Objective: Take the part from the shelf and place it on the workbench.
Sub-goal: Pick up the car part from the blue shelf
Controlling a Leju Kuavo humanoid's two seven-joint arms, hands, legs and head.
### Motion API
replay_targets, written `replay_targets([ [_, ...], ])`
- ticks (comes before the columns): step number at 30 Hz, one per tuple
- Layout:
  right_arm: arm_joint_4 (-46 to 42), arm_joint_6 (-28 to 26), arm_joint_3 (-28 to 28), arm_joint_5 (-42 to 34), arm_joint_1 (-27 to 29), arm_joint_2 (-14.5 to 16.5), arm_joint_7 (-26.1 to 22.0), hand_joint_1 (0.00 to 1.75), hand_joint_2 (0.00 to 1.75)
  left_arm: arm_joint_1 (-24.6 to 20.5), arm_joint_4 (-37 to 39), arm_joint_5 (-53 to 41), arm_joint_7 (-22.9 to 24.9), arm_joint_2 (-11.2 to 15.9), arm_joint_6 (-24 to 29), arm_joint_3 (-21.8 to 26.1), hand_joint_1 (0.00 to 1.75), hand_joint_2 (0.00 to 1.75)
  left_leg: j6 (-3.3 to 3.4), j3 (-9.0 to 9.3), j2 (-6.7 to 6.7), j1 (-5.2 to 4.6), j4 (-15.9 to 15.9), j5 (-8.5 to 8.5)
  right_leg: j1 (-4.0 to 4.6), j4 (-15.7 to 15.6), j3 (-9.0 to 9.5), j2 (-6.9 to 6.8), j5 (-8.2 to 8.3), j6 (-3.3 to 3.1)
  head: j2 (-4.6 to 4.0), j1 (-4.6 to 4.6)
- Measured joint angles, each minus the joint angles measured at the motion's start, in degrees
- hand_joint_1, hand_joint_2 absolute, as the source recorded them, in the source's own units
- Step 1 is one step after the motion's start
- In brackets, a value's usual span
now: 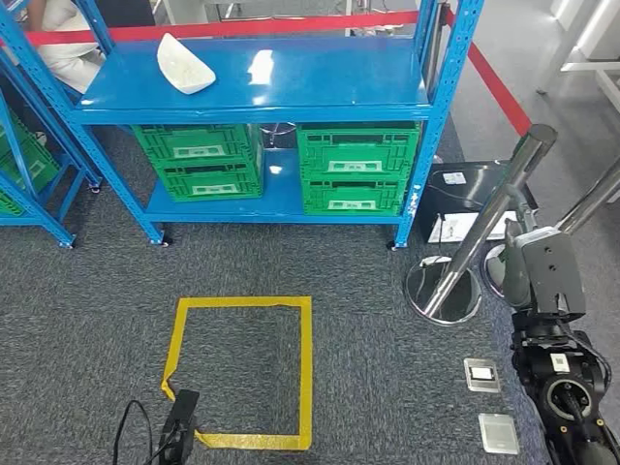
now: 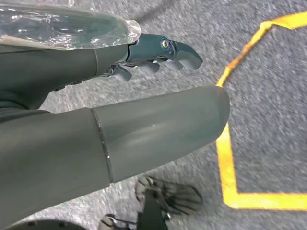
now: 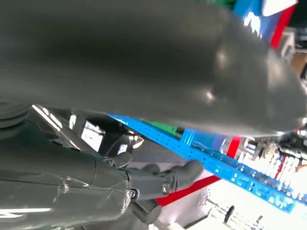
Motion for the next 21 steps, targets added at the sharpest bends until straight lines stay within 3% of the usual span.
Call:
replay_targets([
  [3,0.04,0.01,-0.05,-0.02,0.03,0.0,0.01,0.0,0.0,0.22,-0.01,0.02,-0.01,-0.19,0.0,0.0,0.0,0.0,-0.44,2.48,-0.2,0.52,0.02,-1.86,-0.48,-2.63,-1.71,-0.12,-1.84,0.63,0.0,0.15],
  [4,0.04,0.01,-0.05,-0.03,0.03,0.0,0.01,0.0,0.0,0.3,-0.01,0.02,-0.02,-0.27,0.0,0.0,0.0,0.0,-0.74,3.73,-0.27,0.77,0.08,-2.83,-0.74,-5.48,-1.91,-0.19,-0.09,0.96,0.0,0.22],
  [6,0.14,0.06,-0.03,-0.05,0.1,0.0,0.03,0.0,0.0,0.43,0.01,0.02,-0.07,-0.33,0.0,0.0,0.0,0.0,-1.47,5.59,-0.48,1.02,0.57,-4.71,-1.22,-12.12,-1.99,-0.45,8.38,1.24,-0.01,0.47],
  [7,0.17,0.11,-0.01,-0.11,0.18,0.0,0.05,0.0,0.0,0.4,0.02,0.02,-0.11,-0.33,0.0,-0.01,0.0,0.0,-1.91,6.04,-0.56,1.01,0.84,-5.54,-1.25,-14.06,-1.85,-0.44,11.96,0.94,-0.01,0.56],
  [8,0.2,0.17,0.01,-0.16,0.24,0.0,0.07,0.0,0.0,0.36,0.03,0.03,-0.14,-0.3,0.0,-0.01,0.0,0.0,-2.35,6.28,-0.6,0.98,1.1,-6.12,-1.2,-14.93,-1.8,-0.43,14.13,0.38,-0.01,0.6],
  [11,0.04,0.19,-0.09,-0.24,-0.11,0.0,0.01,0.0,0.0,0.07,0.02,0.03,-0.28,-0.23,0.0,0.0,0.0,0.0,-3.2,5.28,-0.33,1.06,3.6,-5.92,-1.17,-14.95,-0.88,-0.31,13.92,-1.09,-0.01,0.33],
  [13,-0.03,0.16,-0.19,-0.24,-0.29,0.0,-0.03,0.0,0.0,-0.08,0.02,0.01,-0.44,-0.27,0.02,0.0,0.0,0.0,-3.71,1.74,0.18,1.15,9.55,-6.39,-1.36,-15.44,0.08,-0.39,13.55,-1.61,0.0,-0.07],
  [15,-0.06,0.28,-0.13,-0.24,-0.22,0.0,-0.02,0.0,0.0,-0.14,0.02,0.0,-0.67,-0.33,0.07,0.0,0.0,0.0,-4.24,-3.34,0.53,1.22,16.51,-9.23,-1.32,-15.78,1.0,-0.42,12.9,-1.96,0.0,-0.4],
  [17,-0.05,0.41,-0.06,-0.24,-0.15,0.0,0.02,0.0,0.0,-0.14,0.02,0.01,-0.85,-0.36,0.11,0.0,0.0,0.0,-4.36,-6.77,0.58,1.25,18.89,-11.3,-1.28,-15.88,2.01,-0.36,12.04,-2.05,0.0,-0.66],
  [18,-0.05,0.42,-0.07,-0.24,-0.14,0.0,0.03,0.0,0.0,-0.12,0.02,0.02,-0.9,-0.36,0.14,0.0,0.0,0.0,-4.23,-7.21,0.58,1.25,17.33,-10.43,-1.26,-15.89,2.62,-0.31,11.56,-2.04,0.0,-0.83],
  [21,-0.1,0.47,-0.08,-0.24,-0.16,0.0,0.05,0.0,0.0,-0.09,0.02,0.04,-0.98,-0.3,0.22,0.0,0.0,0.0,-3.27,-5.08,0.77,1.03,6.37,-2.03,-1.11,-15.96,4.39,-0.27,10.19,-1.73,0.0,-1.46],
])
